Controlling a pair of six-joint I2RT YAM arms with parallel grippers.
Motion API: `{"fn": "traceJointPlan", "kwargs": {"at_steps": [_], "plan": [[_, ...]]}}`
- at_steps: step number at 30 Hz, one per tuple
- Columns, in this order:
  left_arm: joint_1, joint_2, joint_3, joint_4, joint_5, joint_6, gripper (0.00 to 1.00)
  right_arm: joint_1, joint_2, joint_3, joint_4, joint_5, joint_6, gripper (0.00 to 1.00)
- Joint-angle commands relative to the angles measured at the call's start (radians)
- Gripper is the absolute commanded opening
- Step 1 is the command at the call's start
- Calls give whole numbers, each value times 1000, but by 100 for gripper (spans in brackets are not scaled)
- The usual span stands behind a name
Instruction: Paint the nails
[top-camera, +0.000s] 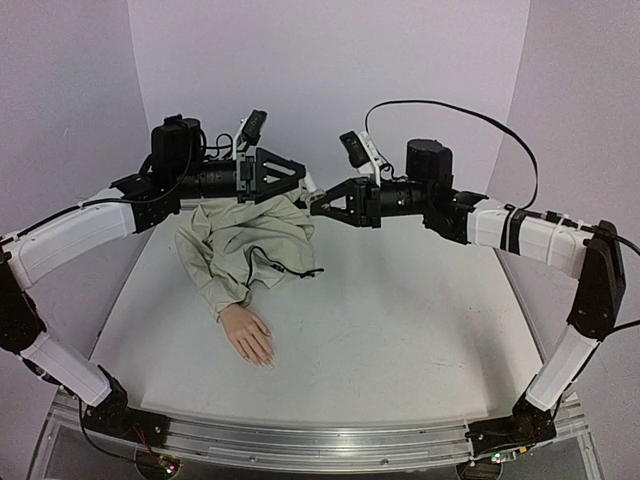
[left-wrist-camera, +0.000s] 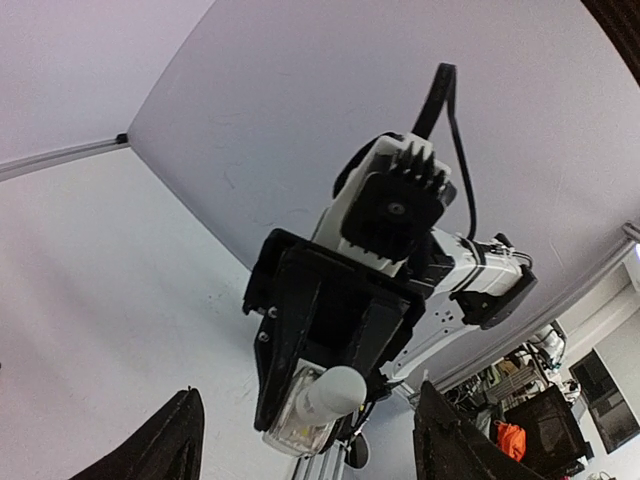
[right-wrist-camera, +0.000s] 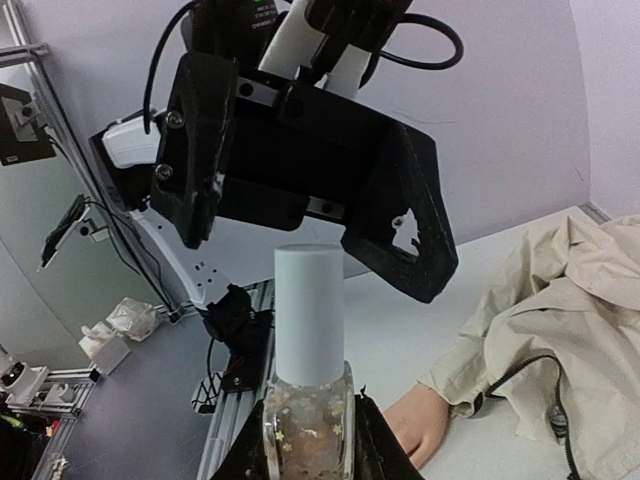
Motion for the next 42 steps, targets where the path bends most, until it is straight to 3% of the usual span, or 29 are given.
{"fn": "traceJointPlan", "kwargs": {"at_steps": [1, 13, 20, 24, 26, 28, 30, 38, 40, 42], "plan": [[-30, 4, 24, 108, 109, -6, 69, 0, 24, 49, 130, -125, 82, 0], [-50, 34, 44, 108, 39, 10, 34, 0, 38, 52, 153, -94, 82, 0], [-50, 42, 36, 83, -25, 23, 13, 0, 12, 14, 150, 97, 27, 0], [-50, 41, 45, -22, -176, 39, 2, 24, -13, -33, 107, 495, -97, 0], [-51, 50, 64, -107, -265, 44, 0, 93, -14, -59, 91, 923, -198, 0], [-51, 68, 94, -180, -324, 44, 0, 195, 13, -84, 181, 1364, -346, 0], [-51, 91, 129, -235, -342, 39, 0, 262, 60, -71, 282, 1566, -444, 0], [-50, 97, 154, -250, -315, 27, 1, 276, 82, -9, 245, 1327, -376, 0], [-51, 85, 148, -250, -309, 27, 6, 261, 56, -28, 222, 1211, -351, 0], [-49, 71, 140, -249, -299, 28, 18, 232, 17, -44, 186, 1020, -309, 0]]}}
